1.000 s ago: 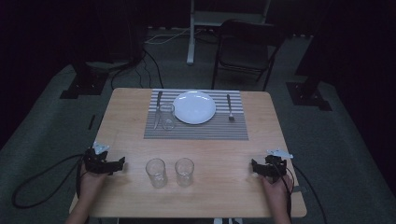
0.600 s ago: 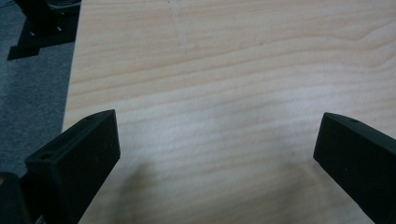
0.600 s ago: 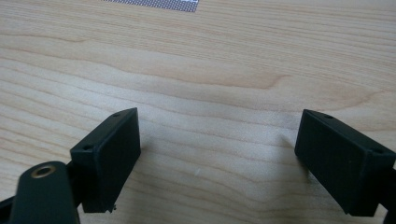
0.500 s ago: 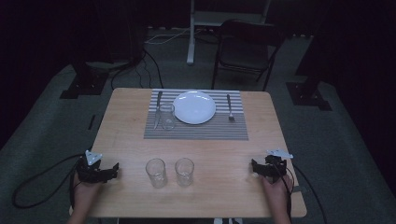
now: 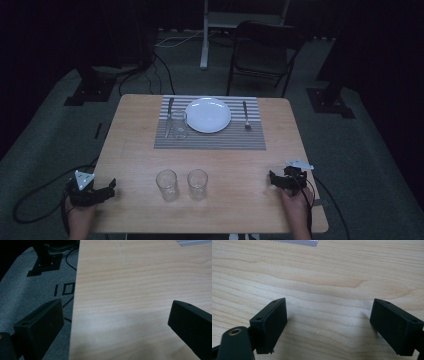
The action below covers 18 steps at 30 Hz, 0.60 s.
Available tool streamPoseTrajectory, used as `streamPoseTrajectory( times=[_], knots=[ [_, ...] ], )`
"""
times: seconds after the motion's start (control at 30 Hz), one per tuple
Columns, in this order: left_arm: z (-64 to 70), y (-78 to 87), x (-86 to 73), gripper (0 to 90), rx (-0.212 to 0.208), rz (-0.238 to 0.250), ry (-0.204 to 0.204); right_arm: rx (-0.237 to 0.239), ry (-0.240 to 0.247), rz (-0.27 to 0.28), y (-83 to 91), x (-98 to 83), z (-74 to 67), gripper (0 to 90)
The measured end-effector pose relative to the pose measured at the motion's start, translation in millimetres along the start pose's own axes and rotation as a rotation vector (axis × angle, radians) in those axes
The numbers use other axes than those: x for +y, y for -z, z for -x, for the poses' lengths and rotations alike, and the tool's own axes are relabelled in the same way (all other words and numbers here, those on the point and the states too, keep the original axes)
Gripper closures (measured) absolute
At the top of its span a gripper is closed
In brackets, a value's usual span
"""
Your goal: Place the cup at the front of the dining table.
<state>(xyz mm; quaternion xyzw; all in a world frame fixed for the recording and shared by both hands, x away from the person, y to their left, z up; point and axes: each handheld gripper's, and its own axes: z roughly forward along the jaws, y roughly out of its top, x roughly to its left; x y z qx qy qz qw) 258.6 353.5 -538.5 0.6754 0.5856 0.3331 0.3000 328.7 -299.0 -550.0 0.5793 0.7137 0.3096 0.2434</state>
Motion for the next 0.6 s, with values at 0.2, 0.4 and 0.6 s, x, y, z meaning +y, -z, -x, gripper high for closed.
streamPoseTrajectory(
  times=[0.2, 0.4, 0.6],
  knots=[
    [-9.4, 9.8, -8.7, 1.0, 0.067, 0.014, 0.072, 0.001, 0.0, 0.0, 0.0, 0.0, 0.0, 14.0],
    [-8.8, 9.5, -9.8, 1.0, 0.055, 0.025, 0.056, 0.001, 0.0, 0.0, 0.0, 0.0, 0.0, 14.0],
    [-5.4, 7.8, -10.0, 1.0, 0.05, 0.011, 0.039, 0.0, 0.0, 0.0, 0.0, 0.0, 0.1, 13.9]
  ],
)
